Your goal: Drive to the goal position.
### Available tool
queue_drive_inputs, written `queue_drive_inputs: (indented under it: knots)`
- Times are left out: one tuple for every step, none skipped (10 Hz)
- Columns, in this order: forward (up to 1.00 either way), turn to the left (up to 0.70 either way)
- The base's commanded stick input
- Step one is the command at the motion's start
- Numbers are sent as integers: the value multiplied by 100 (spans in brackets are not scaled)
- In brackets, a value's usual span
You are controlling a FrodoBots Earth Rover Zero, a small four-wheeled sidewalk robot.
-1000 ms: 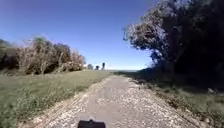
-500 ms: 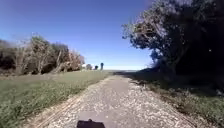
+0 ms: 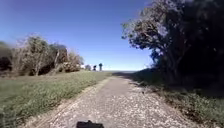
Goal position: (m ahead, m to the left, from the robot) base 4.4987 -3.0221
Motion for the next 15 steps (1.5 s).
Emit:
queue_drive_inputs:
  knots:
    - [50, 0]
    - [50, 0]
    - [50, 0]
    - [50, 0]
    - [50, 0]
    - [50, 0]
    - [50, 0]
    - [50, 0]
    - [50, 0]
    - [50, 0]
    - [50, 0]
    - [50, 0]
    - [50, 0]
    - [50, 0]
    - [50, 0]
